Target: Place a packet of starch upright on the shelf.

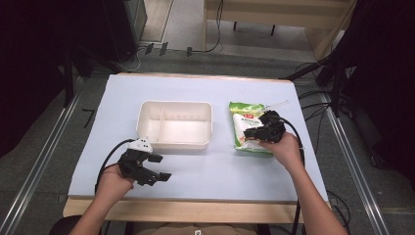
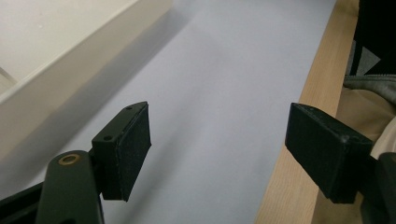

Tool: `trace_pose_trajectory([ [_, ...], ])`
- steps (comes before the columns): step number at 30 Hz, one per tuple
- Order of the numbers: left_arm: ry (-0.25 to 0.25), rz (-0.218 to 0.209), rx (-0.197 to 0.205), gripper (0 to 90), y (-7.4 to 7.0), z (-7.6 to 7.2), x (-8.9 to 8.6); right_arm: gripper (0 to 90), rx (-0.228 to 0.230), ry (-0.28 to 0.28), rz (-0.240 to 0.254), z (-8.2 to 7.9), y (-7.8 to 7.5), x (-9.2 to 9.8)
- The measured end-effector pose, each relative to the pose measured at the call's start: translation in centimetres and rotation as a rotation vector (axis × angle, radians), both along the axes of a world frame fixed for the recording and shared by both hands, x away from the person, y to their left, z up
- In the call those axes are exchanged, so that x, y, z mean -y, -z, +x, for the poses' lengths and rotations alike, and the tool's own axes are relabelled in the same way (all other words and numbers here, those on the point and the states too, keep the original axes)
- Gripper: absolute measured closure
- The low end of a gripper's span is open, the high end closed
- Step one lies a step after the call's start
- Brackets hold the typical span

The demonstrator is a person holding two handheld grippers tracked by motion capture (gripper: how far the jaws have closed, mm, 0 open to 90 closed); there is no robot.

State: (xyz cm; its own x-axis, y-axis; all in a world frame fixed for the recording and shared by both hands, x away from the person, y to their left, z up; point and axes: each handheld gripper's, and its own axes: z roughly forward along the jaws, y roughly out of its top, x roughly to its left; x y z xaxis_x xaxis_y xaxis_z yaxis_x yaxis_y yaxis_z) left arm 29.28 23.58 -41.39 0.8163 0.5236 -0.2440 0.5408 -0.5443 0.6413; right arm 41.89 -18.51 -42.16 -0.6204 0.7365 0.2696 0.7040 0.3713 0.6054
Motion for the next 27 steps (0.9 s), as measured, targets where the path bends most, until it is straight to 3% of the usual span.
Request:
trace_pose_trajectory([
  [2, 0.0, 0.003, 0.002, 23.2, 0.0, 0.0, 0.0, 61.4, 0.01, 0.06, 0.006, 0.5, -0.1, 0.6],
  [3, -0.001, 0.007, 0.002, 23.2, 0.0, 0.0, 0.0, 54.2, -0.005, 0.117, 0.015, 1.1, 0.0, 1.3],
  [4, -0.001, 0.007, 0.002, 23.2, 0.0, 0.0, 0.0, 54.2, -0.005, 0.117, 0.015, 1.1, 0.0, 1.3],
  [5, -0.001, 0.002, 0.003, 23.2, 0.1, 0.0, 0.0, 49.0, 0.01, 0.151, -0.014, 1.7, 0.1, 1.9],
  [8, -0.002, 0.013, 0.006, 23.2, 0.2, 0.0, -0.1, 45.5, 0.01, 0.199, -0.018, 2.8, 0.2, 2.6],
  [13, 0.002, 0.009, 0.015, 23.6, 0.1, -0.1, -0.2, 47.3, -0.001, 0.24, -0.023, 4.3, 0.5, 3.4],
  [15, -0.003, 0.011, 0.017, 23.6, 0.1, -0.2, -0.2, 45.7, -0.014, 0.263, -0.048, 5.2, 0.7, 3.8],
  [20, -0.009, 0.024, 0.015, 23.7, 0.2, -0.3, -0.3, 38.8, -0.038, 0.323, -0.043, 6.8, 2.2, 4.6],
  [23, -0.013, 0.028, 0.017, 23.6, 0.3, -0.4, -0.4, 37.8, -0.079, 0.325, -0.037, 7.6, 3.5, 4.7],
  [27, -0.023, 0.033, 0.013, 23.6, 0.3, -0.4, -0.5, 37.9, -0.098, 0.318, -0.028, 8.0, 4.1, 4.2],
])
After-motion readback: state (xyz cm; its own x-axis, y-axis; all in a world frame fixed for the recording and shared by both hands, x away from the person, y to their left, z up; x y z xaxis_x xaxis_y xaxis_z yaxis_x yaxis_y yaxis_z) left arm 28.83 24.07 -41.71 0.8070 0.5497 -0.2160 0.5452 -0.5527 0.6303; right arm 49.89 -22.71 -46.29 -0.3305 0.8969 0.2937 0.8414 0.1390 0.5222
